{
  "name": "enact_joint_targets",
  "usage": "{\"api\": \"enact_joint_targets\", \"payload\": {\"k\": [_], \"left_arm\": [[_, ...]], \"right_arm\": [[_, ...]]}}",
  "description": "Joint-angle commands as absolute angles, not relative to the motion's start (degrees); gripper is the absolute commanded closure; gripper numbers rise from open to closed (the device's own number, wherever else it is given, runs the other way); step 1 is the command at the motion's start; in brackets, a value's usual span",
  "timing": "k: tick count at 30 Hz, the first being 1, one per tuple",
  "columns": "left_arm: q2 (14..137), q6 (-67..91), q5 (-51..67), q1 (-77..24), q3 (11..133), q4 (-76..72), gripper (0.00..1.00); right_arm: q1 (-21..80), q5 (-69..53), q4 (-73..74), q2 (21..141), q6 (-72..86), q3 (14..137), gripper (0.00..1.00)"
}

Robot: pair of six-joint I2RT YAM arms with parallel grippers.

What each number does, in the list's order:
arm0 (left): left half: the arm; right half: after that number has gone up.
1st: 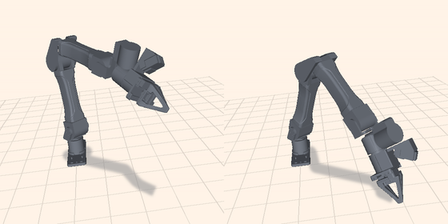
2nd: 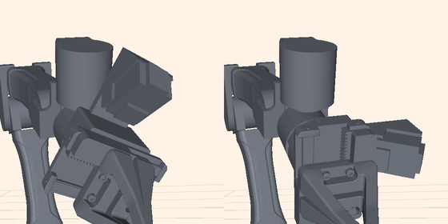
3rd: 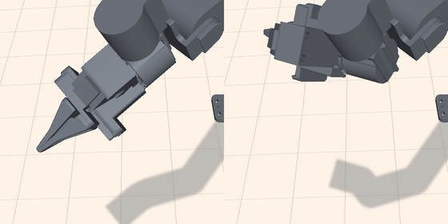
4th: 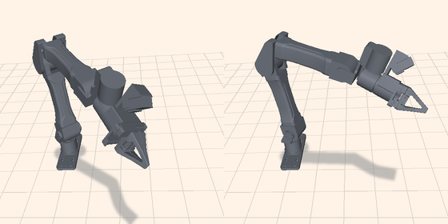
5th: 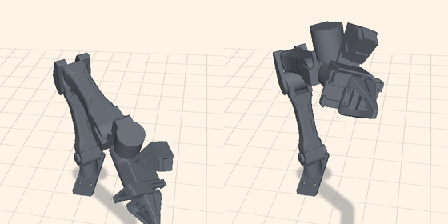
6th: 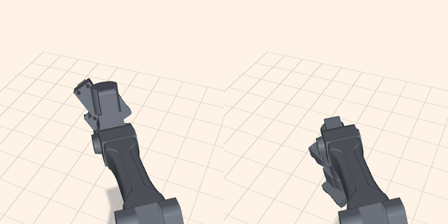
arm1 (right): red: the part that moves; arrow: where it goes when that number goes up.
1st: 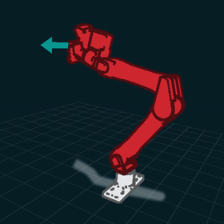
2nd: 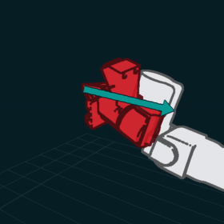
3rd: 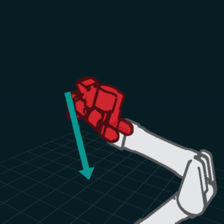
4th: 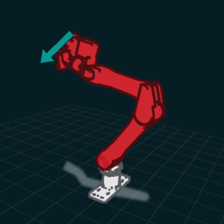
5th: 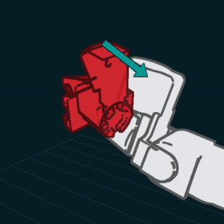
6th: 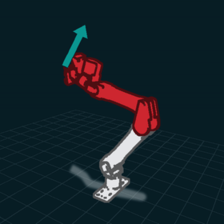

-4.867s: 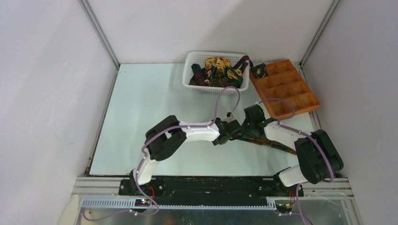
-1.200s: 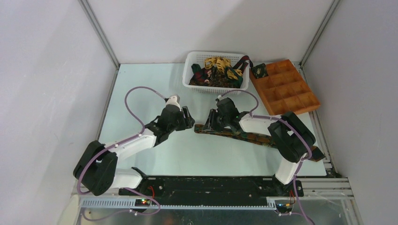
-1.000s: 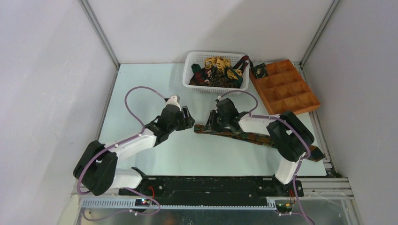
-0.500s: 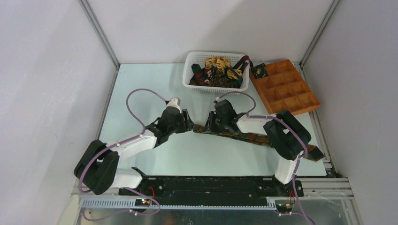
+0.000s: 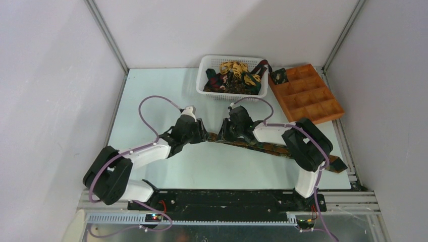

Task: Roll the ties
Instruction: Roll the tie at the center of the board.

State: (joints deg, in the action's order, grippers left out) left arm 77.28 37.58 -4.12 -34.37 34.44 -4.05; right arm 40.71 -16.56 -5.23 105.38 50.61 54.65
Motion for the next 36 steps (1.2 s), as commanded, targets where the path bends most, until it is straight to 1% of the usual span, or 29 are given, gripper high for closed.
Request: {"api": "enact_joint_targets", "payload": {"k": [1, 5, 8, 22, 27, 33, 36], "left_arm": [[79.1, 38.0, -3.3, -34.1, 33.8, -6.9, 0.45], [81.6, 38.6, -3.1, -34.0, 33.9, -8.3, 0.40], [83.5, 39.4, -2.1, -33.8, 33.6, -10.4, 0.39], [86.8, 40.4, -0.4, -33.3, 33.5, -15.3, 0.38], [88.1, 40.5, 2.0, -33.1, 33.6, -16.9, 0.39], [89.9, 40.6, 4.3, -33.1, 33.4, -18.9, 0.42], [90.3, 40.6, 5.4, -33.1, 33.4, -19.9, 0.50]], "right_arm": [[41.0, -15.4, -6.0, 105.6, 49.5, 57.0, 0.78], [41.0, -14.7, -5.2, 105.0, 49.0, 57.0, 0.78], [41.0, -14.1, -4.7, 104.8, 48.9, 57.0, 0.78], [40.9, -11.2, -1.4, 105.7, 48.5, 57.7, 0.80], [40.9, -11.2, -0.8, 106.1, 48.4, 58.2, 0.81], [40.7, -11.1, -0.7, 106.3, 48.4, 58.2, 0.81], [40.7, -11.0, -0.6, 106.3, 48.3, 58.2, 0.81]]}}
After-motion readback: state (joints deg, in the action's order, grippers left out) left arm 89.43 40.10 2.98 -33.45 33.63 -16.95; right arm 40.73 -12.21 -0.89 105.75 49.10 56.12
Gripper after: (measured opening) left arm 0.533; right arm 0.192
